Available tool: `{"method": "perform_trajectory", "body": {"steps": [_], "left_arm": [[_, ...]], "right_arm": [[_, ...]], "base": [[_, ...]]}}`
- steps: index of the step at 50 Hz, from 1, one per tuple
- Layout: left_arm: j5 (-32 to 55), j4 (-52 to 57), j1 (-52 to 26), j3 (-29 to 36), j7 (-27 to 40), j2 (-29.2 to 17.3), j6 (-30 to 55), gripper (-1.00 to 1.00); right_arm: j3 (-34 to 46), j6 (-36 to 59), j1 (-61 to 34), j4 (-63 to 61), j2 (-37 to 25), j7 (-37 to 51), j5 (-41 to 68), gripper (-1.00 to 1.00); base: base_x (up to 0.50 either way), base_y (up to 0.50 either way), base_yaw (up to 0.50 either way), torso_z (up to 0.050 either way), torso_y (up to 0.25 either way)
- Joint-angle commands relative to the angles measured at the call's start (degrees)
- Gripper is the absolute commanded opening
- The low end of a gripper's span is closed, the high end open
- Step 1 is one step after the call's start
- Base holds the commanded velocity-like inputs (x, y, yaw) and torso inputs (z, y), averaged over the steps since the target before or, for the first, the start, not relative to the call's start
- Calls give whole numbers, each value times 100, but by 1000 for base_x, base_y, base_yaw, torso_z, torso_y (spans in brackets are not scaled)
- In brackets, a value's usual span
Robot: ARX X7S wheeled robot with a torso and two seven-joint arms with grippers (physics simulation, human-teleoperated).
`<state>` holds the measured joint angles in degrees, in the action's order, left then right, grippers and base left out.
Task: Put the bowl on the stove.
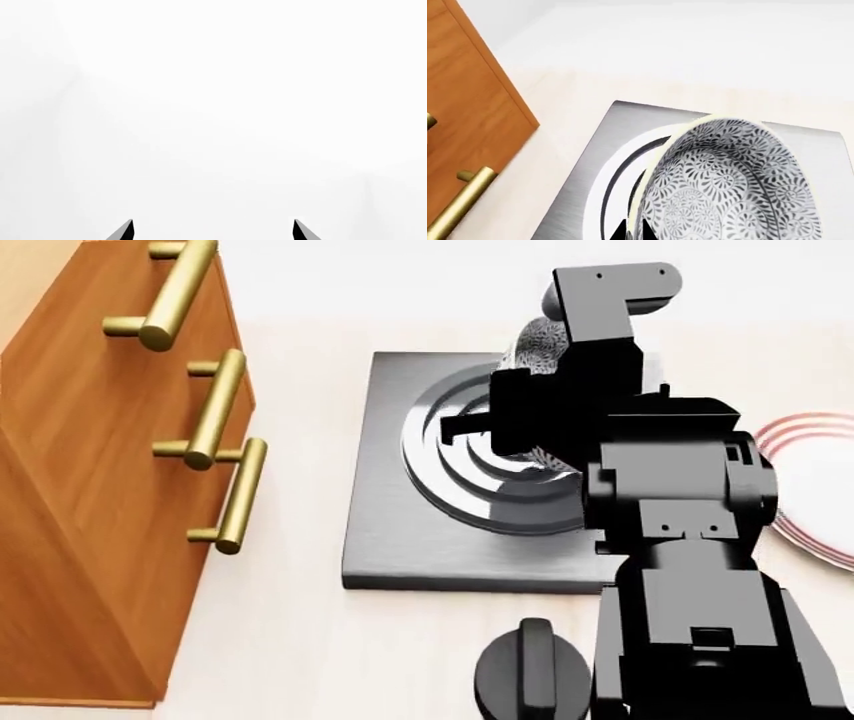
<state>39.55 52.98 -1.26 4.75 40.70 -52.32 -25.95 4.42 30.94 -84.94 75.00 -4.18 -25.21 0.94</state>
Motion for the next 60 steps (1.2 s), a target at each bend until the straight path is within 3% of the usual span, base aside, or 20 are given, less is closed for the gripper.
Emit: {"method": "perform_trajectory", "body": {"steps": [1, 58, 59, 60], "left_arm": [[-90, -1, 0, -132, -148, 110, 17, 100], [-108, 8, 23, -137, -130, 152, -55, 100], [-108, 3, 21, -137, -127, 154, -52, 100], [-103, -2, 24, -134, -138, 155, -63, 100]], "right_arm": [[-144, -30, -14, -1, 101, -123, -86, -100], [-144, -30, -14, -1, 101, -123, -86, -100], [-144, -30, -14, -1, 101, -123, -86, 100], [-144, -30, -14, -1, 101, -123, -86, 100]], "base": [[0, 0, 0, 0, -244], [0, 0, 0, 0, -20], [0, 0, 0, 0, 0], [0, 0, 0, 0, 0]]}}
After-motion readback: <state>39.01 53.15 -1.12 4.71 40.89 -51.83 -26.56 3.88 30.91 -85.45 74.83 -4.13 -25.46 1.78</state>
